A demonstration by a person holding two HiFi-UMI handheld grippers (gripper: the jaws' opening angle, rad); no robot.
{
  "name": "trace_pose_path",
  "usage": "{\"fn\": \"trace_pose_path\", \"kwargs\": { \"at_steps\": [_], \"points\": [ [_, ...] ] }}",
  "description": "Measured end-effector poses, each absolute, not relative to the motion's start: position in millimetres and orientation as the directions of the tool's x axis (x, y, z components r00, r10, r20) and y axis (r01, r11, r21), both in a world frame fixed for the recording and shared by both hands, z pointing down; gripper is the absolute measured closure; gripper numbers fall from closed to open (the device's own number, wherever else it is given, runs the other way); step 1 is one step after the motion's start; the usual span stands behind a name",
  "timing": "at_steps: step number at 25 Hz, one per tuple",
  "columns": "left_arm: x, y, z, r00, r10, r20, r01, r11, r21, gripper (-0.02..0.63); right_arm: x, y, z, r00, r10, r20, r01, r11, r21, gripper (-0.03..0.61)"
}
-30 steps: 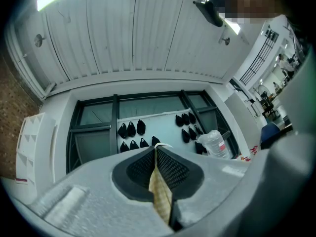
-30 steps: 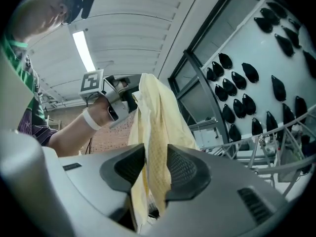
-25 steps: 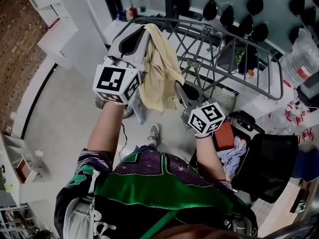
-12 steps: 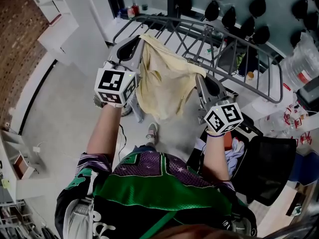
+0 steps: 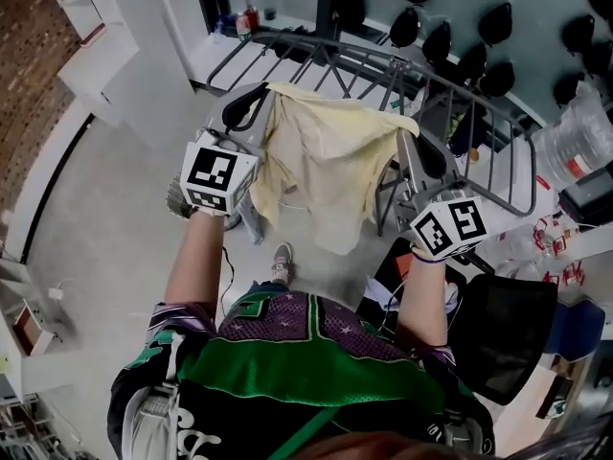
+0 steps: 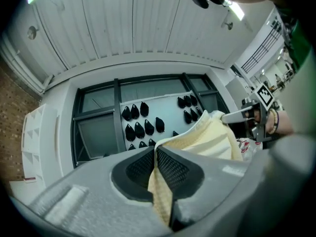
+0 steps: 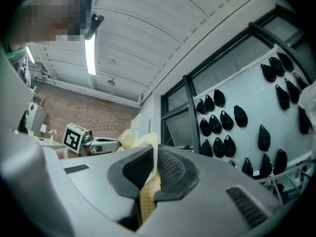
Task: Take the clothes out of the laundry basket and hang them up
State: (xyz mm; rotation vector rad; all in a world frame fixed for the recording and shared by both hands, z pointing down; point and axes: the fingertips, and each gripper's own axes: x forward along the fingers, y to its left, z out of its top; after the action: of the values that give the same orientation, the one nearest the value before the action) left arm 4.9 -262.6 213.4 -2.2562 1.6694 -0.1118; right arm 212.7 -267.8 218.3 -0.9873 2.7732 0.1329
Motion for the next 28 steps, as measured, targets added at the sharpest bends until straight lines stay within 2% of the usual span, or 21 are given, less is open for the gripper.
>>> {"fn": "trace_pose_path", "kwargs": {
  "at_steps": [8, 14, 19, 28],
  "points": [
    [-15.3, -331.0, 246.7, 0.392, -0.913, -0.117, -0.904, -0.358, -0.232, 0.583, 167.4, -326.5, 181.9, -0.767, -0.600, -0.226, -0.627, 0.776, 0.066, 0.571],
    [-31.5, -393.3, 263.4, 0.454, -0.890, -0.040, -0.854, -0.421, -0.306, 0.591, 124.9, -377.1, 164.4, -0.763, -0.605, -0.227, -0.634, 0.770, 0.078, 0.571],
    [-79.0, -424.5, 241.5, 0.445, -0.889, -0.110, -0.873, -0.403, -0.274, 0.591, 109.1, -422.6, 167.8, -0.730, -0.661, -0.175, -0.682, 0.722, 0.116, 0.571],
    [-145.9, -449.6, 167.1, 0.430, -0.859, -0.278, -0.881, -0.332, -0.337, 0.592, 66.9, -475.6, 169.9, -0.688, -0.718, -0.101, -0.718, 0.655, 0.235, 0.571]
  ]
}}
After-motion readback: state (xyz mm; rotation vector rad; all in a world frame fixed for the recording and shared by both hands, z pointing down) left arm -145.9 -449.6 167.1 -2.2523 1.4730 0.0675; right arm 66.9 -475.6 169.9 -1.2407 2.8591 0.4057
